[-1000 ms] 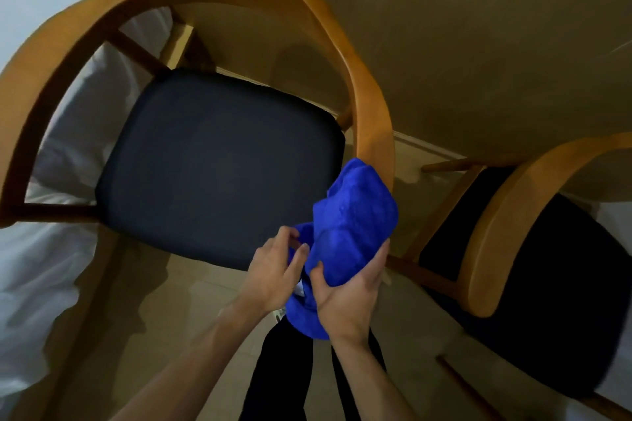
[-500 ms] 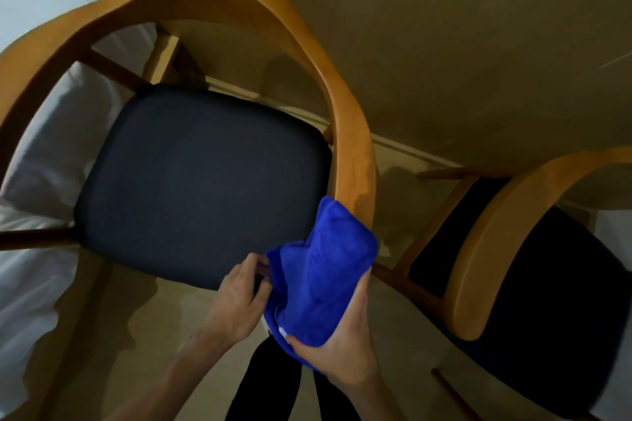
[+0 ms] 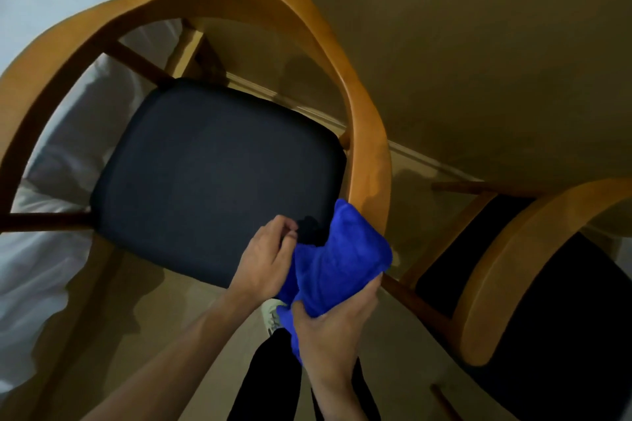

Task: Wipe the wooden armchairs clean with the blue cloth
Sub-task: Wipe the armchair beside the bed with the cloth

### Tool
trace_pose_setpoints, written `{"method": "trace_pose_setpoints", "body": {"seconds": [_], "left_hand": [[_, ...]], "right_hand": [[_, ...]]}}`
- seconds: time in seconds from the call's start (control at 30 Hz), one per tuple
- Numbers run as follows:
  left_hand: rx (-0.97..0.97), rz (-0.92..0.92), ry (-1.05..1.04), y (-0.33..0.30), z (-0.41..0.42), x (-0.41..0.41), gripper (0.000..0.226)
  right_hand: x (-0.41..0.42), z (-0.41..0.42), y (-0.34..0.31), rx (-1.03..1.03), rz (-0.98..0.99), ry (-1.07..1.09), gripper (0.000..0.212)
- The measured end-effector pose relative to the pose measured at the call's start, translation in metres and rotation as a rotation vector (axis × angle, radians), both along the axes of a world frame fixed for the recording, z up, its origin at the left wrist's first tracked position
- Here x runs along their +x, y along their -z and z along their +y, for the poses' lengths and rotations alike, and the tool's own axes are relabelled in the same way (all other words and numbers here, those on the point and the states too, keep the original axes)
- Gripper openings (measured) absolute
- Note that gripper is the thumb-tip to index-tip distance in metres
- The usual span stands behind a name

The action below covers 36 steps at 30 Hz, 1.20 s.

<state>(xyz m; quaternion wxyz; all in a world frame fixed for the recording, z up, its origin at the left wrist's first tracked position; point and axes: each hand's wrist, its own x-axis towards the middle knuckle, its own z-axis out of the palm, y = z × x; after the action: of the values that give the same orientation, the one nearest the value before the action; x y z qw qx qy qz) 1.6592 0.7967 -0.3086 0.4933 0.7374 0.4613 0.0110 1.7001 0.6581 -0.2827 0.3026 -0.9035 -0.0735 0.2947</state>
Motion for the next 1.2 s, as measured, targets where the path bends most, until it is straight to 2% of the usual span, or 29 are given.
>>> {"method": "trace_pose_setpoints", "body": {"seconds": [0.13, 0.27, 0.47, 0.57, 0.77, 0.9, 1.03, 1.2], "left_hand": [[0.029, 0.008, 0.031, -0.001, -0.006, -0.012, 0.012], [0.064, -0.01, 0.105, -0.005, -0.01, -0.013, 0.015], [0.156, 0.004, 0.189, -0.01, -0.002, -0.015, 0.031], [0.169, -0.007, 0.193, -0.008, 0.0, -0.018, 0.032], [0.116, 0.051, 0.091, 0.0, -0.002, -0.016, 0.03], [0.081, 0.09, 0.086, 0.003, 0.005, -0.01, 0.032], [0.106, 0.123, 0.062, 0.001, 0.029, 0.005, 0.032], [0.14, 0.107, 0.035, 0.001, 0.07, 0.037, 0.035]], "right_hand": [[0.027, 0.015, 0.004, -0.082, -0.136, -0.048, 0.133], [0.064, 0.04, 0.013, -0.11, -0.193, -0.058, 0.125], [0.095, 0.061, 0.017, -0.083, -0.239, -0.046, 0.111], [0.084, 0.055, 0.016, -0.082, -0.295, -0.051, 0.114], [0.05, 0.033, 0.008, -0.209, -0.379, -0.255, 0.136], [0.033, 0.026, 0.003, -0.255, -0.259, -0.23, 0.136], [0.065, 0.044, 0.002, -0.258, -0.222, -0.212, 0.138], [0.14, 0.098, 0.007, -0.237, -0.36, -0.393, 0.123]]}}
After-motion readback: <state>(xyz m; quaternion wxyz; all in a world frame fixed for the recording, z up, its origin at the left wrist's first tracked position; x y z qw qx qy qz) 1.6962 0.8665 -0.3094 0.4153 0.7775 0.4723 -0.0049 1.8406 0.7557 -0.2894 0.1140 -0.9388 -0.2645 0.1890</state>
